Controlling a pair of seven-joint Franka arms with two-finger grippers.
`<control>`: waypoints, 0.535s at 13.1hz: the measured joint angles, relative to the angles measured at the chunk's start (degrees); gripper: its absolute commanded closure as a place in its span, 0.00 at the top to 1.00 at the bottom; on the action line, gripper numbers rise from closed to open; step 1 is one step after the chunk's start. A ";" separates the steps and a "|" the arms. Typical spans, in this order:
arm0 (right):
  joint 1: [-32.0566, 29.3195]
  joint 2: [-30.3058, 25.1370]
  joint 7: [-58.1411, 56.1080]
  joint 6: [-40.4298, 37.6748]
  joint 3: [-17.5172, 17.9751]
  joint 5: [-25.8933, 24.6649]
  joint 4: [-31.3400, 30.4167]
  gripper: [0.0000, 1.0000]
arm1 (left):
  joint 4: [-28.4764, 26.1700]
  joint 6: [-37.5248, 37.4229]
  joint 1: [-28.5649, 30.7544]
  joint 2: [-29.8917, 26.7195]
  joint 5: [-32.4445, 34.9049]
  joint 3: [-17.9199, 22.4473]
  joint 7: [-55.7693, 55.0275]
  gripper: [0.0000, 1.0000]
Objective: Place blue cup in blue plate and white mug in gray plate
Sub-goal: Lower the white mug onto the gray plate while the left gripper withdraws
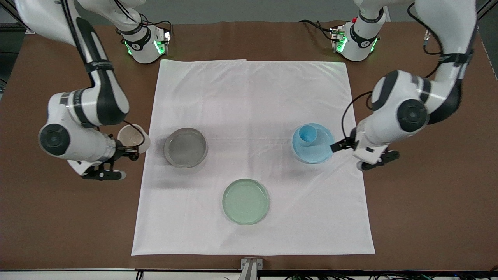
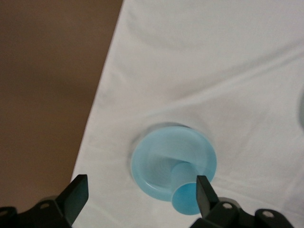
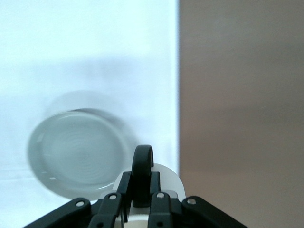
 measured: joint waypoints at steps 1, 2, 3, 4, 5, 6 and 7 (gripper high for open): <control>3.51 0.19 4.00 0.30 0.07 0.13 -0.19 0.03 | 4.06 -3.14 2.13 -0.46 0.76 0.09 2.67 1.00; 6.34 0.36 6.89 1.20 0.08 0.50 -0.42 0.03 | 7.06 -5.68 4.02 -0.85 1.31 0.11 5.10 1.00; 8.18 0.64 8.52 2.61 0.07 1.30 -0.63 0.03 | 9.39 -7.83 5.32 -1.23 1.89 0.12 7.33 1.00; 8.89 1.19 8.94 4.00 0.04 2.22 -0.74 0.03 | 11.45 -10.28 6.04 -1.86 2.79 0.13 9.66 1.00; 8.85 2.09 8.93 5.13 -0.13 2.50 -0.80 0.03 | 12.96 -12.73 6.14 -2.73 4.27 0.11 11.71 1.00; 8.68 3.12 8.88 6.16 -0.52 2.60 -0.83 0.03 | 13.95 -14.89 6.01 -3.89 6.01 -0.06 13.70 1.00; 8.43 4.16 8.74 7.22 -0.81 2.71 -0.86 0.03 | 14.49 -16.39 5.83 -5.39 7.13 -0.23 16.11 1.00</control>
